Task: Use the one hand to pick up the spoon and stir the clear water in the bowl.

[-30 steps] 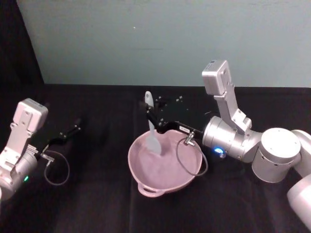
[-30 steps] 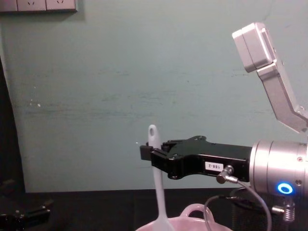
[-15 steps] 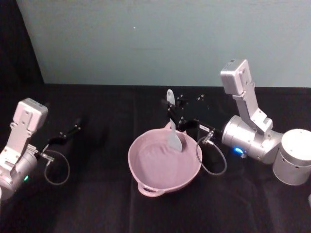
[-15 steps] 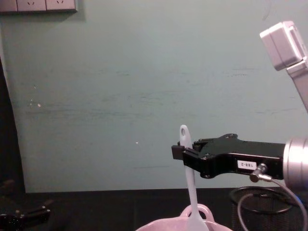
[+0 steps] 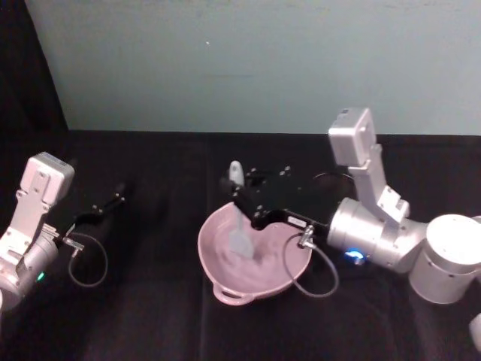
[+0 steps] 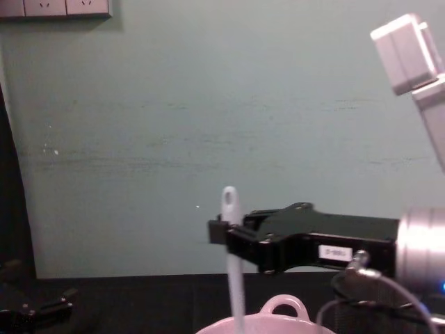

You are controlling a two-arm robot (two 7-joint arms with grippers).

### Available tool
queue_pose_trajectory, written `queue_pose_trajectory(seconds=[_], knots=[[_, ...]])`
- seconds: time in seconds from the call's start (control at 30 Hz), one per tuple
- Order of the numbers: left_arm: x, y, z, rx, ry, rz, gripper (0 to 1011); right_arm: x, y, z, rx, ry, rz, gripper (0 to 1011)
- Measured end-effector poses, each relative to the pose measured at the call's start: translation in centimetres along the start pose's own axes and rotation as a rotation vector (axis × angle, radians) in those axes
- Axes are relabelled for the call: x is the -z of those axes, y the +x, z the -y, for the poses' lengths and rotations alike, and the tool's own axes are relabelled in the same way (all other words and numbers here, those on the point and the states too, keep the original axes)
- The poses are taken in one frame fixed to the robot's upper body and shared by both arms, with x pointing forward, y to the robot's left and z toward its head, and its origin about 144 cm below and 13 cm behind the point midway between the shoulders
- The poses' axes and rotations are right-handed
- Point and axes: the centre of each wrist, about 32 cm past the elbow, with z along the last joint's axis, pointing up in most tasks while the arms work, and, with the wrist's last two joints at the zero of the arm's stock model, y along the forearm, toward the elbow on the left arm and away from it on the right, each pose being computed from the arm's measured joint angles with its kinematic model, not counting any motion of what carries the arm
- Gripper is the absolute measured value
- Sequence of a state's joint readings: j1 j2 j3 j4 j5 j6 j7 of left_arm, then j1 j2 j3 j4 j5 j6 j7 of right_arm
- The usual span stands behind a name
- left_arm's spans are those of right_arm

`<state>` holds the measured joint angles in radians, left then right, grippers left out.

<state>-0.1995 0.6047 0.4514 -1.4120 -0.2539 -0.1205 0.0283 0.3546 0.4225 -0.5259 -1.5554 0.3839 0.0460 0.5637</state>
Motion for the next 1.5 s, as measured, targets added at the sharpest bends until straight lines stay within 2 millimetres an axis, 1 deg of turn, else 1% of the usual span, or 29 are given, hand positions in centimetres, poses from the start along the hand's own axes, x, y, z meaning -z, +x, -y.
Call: queue_pose_trajectory(seconds=[0.1,0.33,0.43,0.63,0.77,0.9,1.1,1.3,1.4,1.5], knots=[[0.0,0.0,0.0,0.000,0.000,0.000,1005,0.3,-0.2,-1.4,-0.038,0.007,-0.016,121],[0.0,0.0,0.0,0.000,0.000,0.000,1005,0.7,0.5,-3.4,-0.051,0.024,-0.024,121],[0.0,0.0,0.0,0.000,0.000,0.000,1005,0.8,0.9,-3.8,-0.039,0.030,-0.019,121],[0.0,0.0,0.0,0.000,0.000,0.000,1005,1.1,2.0,-4.0,0.008,0.026,-0.003,121],[0.0,0.0,0.0,0.000,0.000,0.000,1005,1.1,2.8,-3.6,0.047,0.019,0.007,121],[0.0,0.0,0.0,0.000,0.000,0.000,1005,1.1,3.6,-2.7,0.092,0.011,0.017,121],[0.0,0.0,0.0,0.000,0.000,0.000,1005,1.0,3.9,-1.3,0.131,-0.002,0.025,121],[0.0,0.0,0.0,0.000,0.000,0.000,1005,0.6,3.7,0.4,0.147,-0.024,0.029,121],[0.0,0.0,0.0,0.000,0.000,0.000,1005,0.5,2.9,1.4,0.132,-0.034,0.025,121],[0.0,0.0,0.0,0.000,0.000,0.000,1005,0.4,2.4,1.9,0.118,-0.037,0.022,121]])
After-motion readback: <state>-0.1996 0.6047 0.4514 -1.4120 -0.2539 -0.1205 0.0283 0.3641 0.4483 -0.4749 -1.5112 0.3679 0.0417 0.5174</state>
